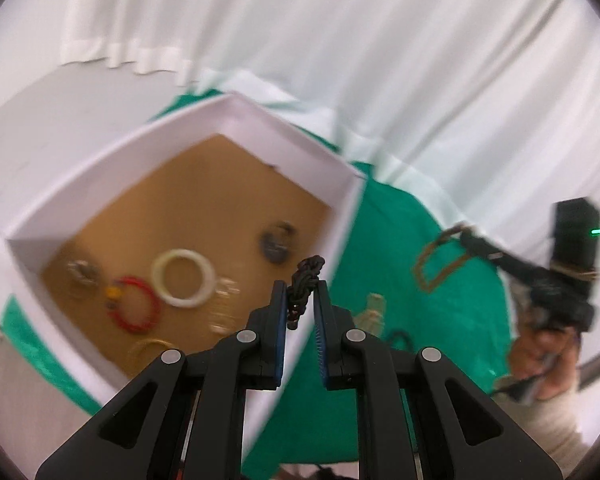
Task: Organize jewelry
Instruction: 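Carry the dark strand and wooden bead bracelet into the box with both tools, then release both items in the box and withdraw both tools over the table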
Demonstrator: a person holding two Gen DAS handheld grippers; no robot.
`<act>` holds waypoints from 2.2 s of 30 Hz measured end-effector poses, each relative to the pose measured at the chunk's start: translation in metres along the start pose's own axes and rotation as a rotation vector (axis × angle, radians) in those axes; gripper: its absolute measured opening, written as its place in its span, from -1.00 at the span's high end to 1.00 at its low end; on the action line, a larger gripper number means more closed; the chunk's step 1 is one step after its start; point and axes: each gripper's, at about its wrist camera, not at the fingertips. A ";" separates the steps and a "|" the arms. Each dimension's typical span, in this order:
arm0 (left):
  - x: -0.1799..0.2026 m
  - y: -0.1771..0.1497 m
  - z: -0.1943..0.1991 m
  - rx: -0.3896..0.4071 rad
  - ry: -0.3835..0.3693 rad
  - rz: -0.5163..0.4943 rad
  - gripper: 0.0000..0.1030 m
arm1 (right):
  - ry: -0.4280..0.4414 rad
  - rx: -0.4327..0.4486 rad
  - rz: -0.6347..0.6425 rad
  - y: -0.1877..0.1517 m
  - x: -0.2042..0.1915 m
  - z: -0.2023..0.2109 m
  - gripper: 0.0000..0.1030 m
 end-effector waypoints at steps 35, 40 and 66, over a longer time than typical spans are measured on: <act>0.043 -0.062 -0.058 -0.004 0.211 -0.134 -0.62 | -0.397 0.105 0.072 -0.041 0.025 0.034 -0.21; 0.092 -0.089 -0.089 -0.075 0.148 -0.251 -0.70 | -0.549 0.053 -0.083 -0.114 0.088 0.065 -0.22; 0.134 -0.143 -0.142 -0.211 0.193 -0.347 -0.70 | -0.437 -0.108 -0.302 -0.278 0.102 0.020 -0.22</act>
Point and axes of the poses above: each gripper's, at about its wrist camera, not at the fingertips, and z roughly against the way its jaws point, x to its right, y to its top, and after that the axes turned 6 degrees about -x, right-handed
